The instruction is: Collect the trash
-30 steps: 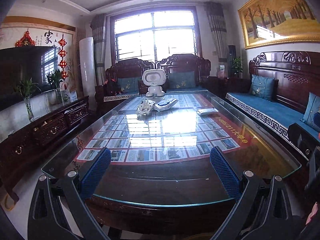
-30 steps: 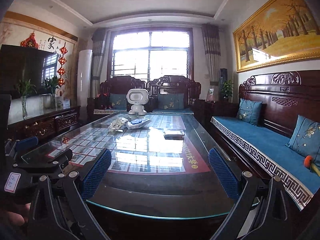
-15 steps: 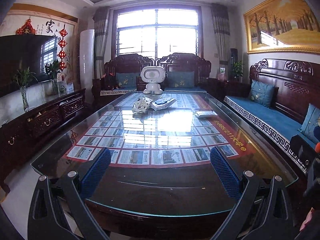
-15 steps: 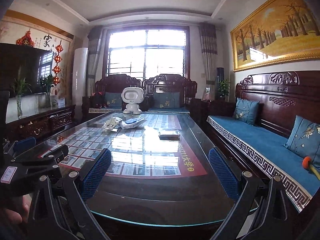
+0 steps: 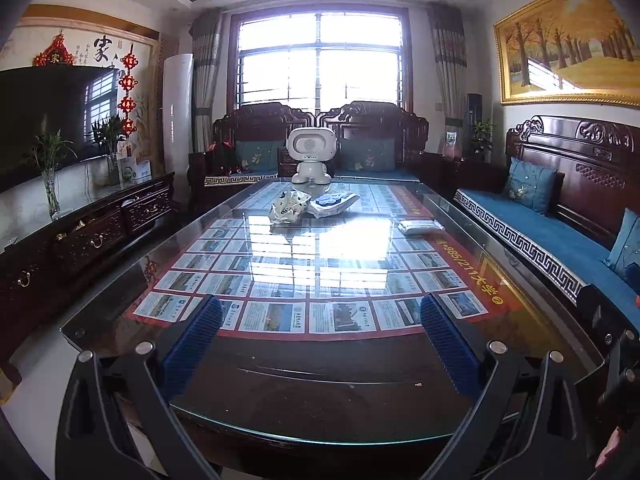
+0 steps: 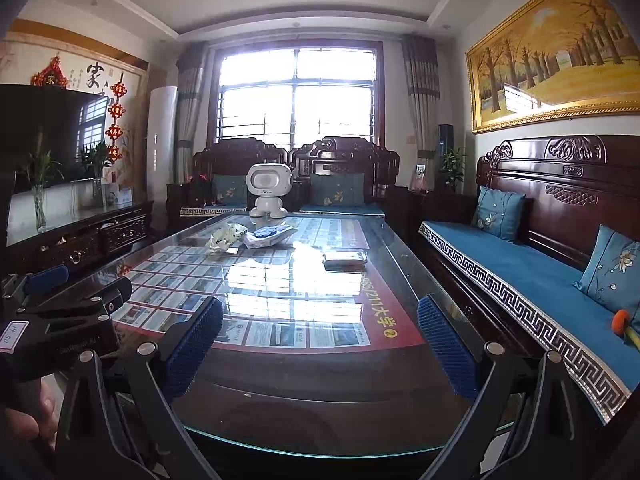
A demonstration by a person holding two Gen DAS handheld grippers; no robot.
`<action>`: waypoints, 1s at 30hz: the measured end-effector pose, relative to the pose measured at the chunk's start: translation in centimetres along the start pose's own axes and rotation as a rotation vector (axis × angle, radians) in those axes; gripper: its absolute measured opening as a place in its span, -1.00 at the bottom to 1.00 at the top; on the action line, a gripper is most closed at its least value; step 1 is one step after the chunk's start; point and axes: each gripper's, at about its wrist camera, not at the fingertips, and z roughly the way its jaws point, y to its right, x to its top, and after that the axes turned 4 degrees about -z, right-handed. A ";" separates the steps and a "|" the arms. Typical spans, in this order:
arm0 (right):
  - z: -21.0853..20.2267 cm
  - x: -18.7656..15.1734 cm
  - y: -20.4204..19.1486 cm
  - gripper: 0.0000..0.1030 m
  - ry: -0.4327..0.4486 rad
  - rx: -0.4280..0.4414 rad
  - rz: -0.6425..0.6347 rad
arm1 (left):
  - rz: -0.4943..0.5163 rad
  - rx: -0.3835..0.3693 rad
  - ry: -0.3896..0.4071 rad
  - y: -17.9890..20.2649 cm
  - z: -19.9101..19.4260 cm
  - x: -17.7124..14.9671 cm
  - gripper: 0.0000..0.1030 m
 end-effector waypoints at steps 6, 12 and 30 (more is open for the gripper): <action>0.5 0.1 0.0 0.84 -0.012 0.001 0.005 | 0.025 0.010 -0.018 0.6 1.0 -0.2 0.92; 0.9 0.3 0.3 0.84 -0.016 -0.014 0.006 | -0.003 0.006 -0.046 0.1 2.1 -0.2 0.92; 3.5 -0.2 0.8 0.84 -0.061 -0.009 0.021 | 0.038 0.026 0.001 1.3 2.5 0.5 0.92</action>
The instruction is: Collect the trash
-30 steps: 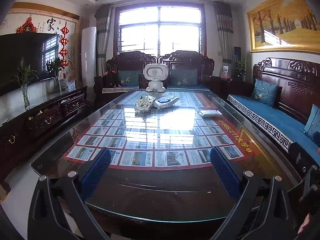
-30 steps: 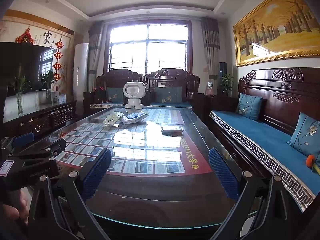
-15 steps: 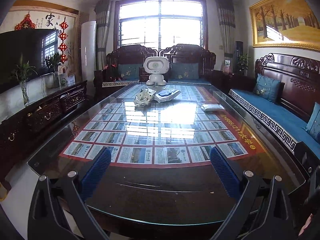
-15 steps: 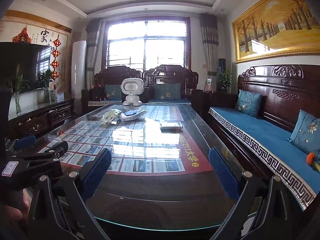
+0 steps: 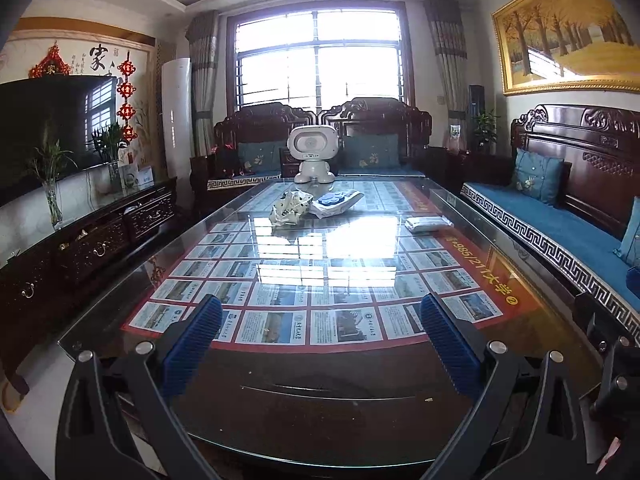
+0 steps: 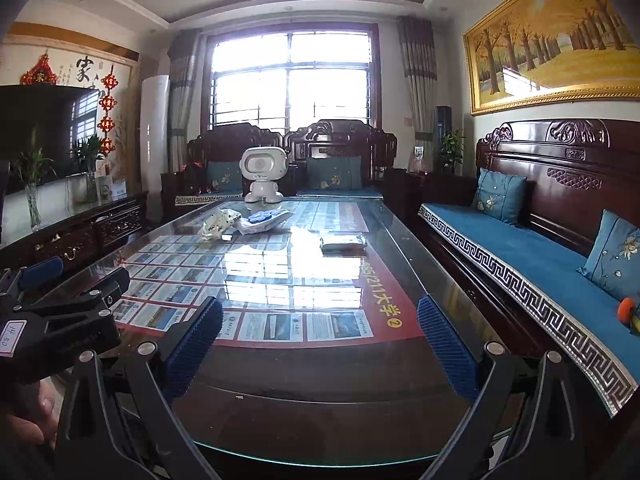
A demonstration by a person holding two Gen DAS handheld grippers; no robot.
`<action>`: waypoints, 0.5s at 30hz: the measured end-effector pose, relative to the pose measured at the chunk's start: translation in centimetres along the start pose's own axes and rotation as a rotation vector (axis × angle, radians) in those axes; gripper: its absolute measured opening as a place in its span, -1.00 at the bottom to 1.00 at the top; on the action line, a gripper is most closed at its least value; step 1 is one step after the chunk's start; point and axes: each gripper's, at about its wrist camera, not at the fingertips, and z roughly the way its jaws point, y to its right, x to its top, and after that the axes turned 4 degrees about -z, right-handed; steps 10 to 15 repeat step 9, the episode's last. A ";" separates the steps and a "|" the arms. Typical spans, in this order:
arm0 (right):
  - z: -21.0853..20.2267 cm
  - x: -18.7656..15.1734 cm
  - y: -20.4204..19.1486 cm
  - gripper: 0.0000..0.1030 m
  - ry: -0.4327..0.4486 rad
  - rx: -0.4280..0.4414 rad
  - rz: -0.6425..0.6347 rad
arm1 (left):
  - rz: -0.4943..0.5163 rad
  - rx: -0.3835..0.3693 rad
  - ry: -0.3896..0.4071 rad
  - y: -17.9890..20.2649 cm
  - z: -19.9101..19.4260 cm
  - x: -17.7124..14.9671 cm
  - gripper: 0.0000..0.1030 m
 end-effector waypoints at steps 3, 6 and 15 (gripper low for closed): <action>0.5 -0.1 0.1 0.84 -0.007 0.000 -0.002 | -0.003 -0.016 -0.019 0.2 0.5 0.1 0.92; 1.0 0.1 0.3 0.84 -0.011 0.001 0.000 | -0.003 -0.037 -0.032 0.3 1.1 0.3 0.92; 1.6 0.1 0.4 0.84 -0.017 -0.002 -0.004 | 0.001 -0.038 -0.039 0.6 1.9 0.5 0.92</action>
